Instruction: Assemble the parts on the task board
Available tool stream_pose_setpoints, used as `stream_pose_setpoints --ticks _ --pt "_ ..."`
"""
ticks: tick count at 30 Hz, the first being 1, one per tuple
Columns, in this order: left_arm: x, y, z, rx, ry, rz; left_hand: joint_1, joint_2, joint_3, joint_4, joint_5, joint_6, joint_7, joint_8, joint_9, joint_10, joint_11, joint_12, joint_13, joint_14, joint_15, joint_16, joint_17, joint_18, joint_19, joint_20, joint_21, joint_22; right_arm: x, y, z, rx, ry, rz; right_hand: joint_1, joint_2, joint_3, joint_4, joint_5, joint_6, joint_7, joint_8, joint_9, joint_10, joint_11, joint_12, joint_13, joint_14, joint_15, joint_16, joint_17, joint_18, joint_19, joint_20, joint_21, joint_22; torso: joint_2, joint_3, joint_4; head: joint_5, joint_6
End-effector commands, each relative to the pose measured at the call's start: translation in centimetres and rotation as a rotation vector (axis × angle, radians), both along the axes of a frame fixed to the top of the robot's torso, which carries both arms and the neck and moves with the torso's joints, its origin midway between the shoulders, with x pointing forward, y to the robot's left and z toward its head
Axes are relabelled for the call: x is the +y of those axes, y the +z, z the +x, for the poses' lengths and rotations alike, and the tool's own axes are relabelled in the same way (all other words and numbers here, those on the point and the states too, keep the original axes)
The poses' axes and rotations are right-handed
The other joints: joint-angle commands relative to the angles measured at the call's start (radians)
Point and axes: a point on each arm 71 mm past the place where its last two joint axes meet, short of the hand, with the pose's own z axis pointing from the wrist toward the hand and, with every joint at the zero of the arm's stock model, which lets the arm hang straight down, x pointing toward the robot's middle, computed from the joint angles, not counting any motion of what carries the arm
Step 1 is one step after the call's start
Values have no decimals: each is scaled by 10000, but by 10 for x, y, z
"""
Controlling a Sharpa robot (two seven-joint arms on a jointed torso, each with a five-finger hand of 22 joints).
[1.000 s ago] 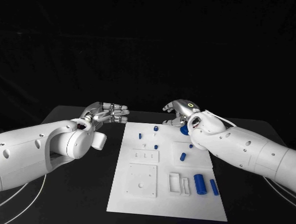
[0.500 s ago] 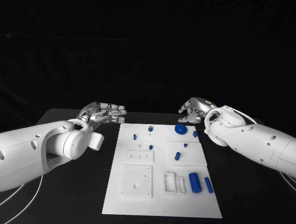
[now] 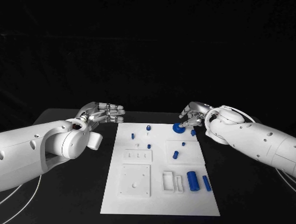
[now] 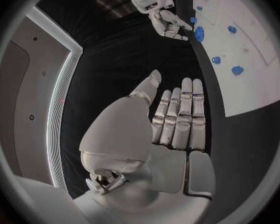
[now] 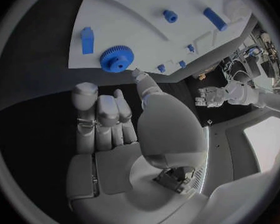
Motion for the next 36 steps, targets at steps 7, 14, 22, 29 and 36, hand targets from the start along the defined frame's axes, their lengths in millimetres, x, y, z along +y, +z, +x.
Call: stream_pose_setpoints --ticks 7,14,22,29,36 --pt "-1 -2 0 2 -194 0 53 -1 -44 -10 68 -86 7 -28 12 -71 21 -21 16 -49 -13 33 5 -24 -20 76 44 -15 -3 -11 4 446 31 -72 9 51 -1 26 -55 -40 1 -7 9 -4 4 -17 3 65 27 -66 13 122 170 81 -34 30 -2 -11 61 -11 -34" --pt "-1 -2 0 6 -189 2 29 2 -42 -8 82 -98 11 -28 12 -83 22 -22 16 -53 -11 30 6 -21 -31 80 62 -26 -2 -15 6 443 17 5 7 92 36 24 15 -76 11 -6 3 -3 9 -24 22 76 31 -71 67 112 195 83 -108 152 6 -3 54 5 -9" --pt "-2 -3 0 19 -209 3 29 2 -42 -8 82 -98 11 -28 12 -83 22 -22 16 -53 -11 30 6 -21 -31 80 62 -26 1 -20 7 593 67 18 -28 117 112 -18 38 -15 1 -5 5 -21 3 -50 18 80 39 -98 85 102 215 91 -192 274 4 -2 53 18 -53" --pt "-2 -3 0 28 -208 7 29 2 -42 -8 82 -98 11 -28 12 -83 22 -22 16 -53 -11 30 6 -21 -31 80 62 -26 1 -25 7 773 78 -2 -48 136 134 -43 49 32 -8 -8 1 -25 -3 -60 15 81 36 -116 85 96 222 90 -255 320 3 -4 44 40 -72" --pt "-2 -3 0 40 -210 11 32 -2 -40 2 78 -108 14 -28 13 -91 25 -20 17 -53 -10 33 6 -20 -39 82 84 -57 0 -30 7 971 38 -53 -59 155 175 -100 106 74 -13 -9 -2 -32 -8 -70 13 87 37 -121 98 85 242 89 -310 402 5 -6 57 23 -109"
